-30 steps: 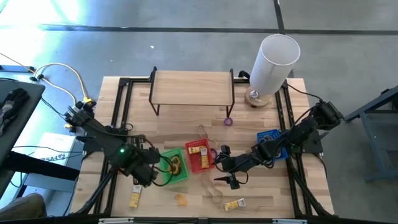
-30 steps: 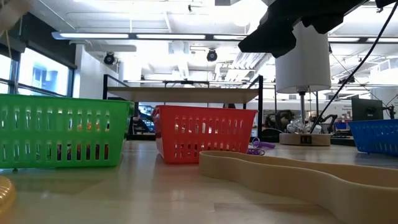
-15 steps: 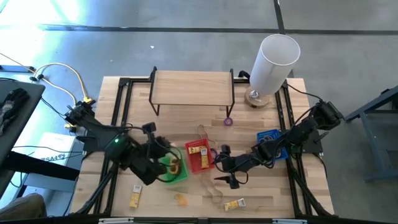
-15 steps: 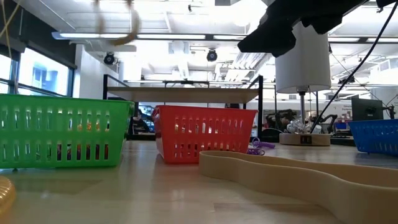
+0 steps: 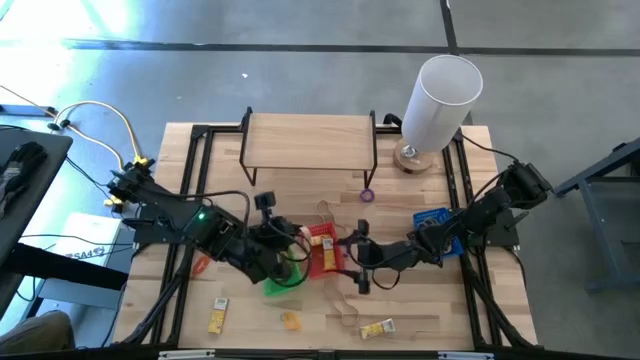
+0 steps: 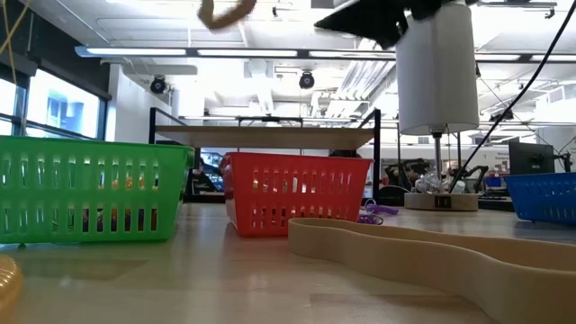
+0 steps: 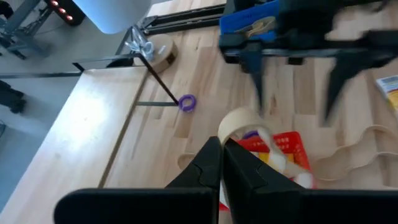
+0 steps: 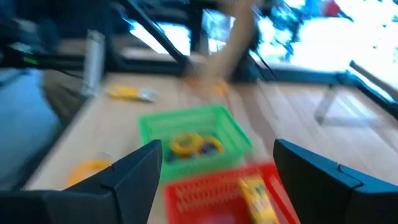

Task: Pick & Place Office Desk Supplies
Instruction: Put the white rubber band into the blue bin

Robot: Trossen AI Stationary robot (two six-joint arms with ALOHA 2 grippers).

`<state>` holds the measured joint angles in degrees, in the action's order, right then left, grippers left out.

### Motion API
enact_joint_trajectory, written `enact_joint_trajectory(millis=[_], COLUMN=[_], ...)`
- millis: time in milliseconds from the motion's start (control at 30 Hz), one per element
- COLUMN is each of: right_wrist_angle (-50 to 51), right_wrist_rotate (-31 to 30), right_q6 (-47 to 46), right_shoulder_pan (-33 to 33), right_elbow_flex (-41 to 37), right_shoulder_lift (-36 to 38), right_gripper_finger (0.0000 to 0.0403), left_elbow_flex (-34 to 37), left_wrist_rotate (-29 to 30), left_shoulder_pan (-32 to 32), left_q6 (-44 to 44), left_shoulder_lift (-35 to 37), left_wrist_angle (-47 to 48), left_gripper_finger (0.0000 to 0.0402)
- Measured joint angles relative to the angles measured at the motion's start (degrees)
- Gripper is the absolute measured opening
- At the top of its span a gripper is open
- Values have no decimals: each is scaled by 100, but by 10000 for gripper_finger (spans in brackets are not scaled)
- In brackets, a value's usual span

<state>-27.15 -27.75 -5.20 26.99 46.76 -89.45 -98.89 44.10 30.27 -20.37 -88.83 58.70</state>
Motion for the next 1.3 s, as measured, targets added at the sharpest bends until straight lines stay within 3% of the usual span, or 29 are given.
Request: enact_joint_trajectory(millis=[100, 300, 467, 700, 967, 1100, 1300], right_wrist_angle=[-499, -611, -700, -743, -566, -448, -141], right_wrist_rotate=[256, 89, 251, 1330, 1466, 1487, 1638], right_q6=[408, 923, 693, 498, 481, 478, 333], right_shoulder_pan=[-11, -249, -511, -672, -678, -676, -676], right_elbow_flex=[1, 2, 2, -1, 4, 2, 2], right_shoulder_lift=[0, 0, -82, -105, -105, -105, -103], right_gripper_finger=[295, 295, 295, 295, 295, 275, 210], left_elbow_flex=[0, 0, 2, 7, 11, -2, 2], left_wrist_rotate=[-10, -71, -184, -360, -650, -619, -604], left_shoulder_pan=[-82, -206, -340, -638, -914, -943, -954], left_q6=[30, 44, 249, 954, 1593, 1717, 1740], left_shoulder_lift=[-1, -1, -23, -291, -606, -624, -609], left_wrist_angle=[-10, -158, -438, -975, -1533, -1614, -1583], left_gripper_finger=[1, 1, 1, 1, 1, 1, 1])
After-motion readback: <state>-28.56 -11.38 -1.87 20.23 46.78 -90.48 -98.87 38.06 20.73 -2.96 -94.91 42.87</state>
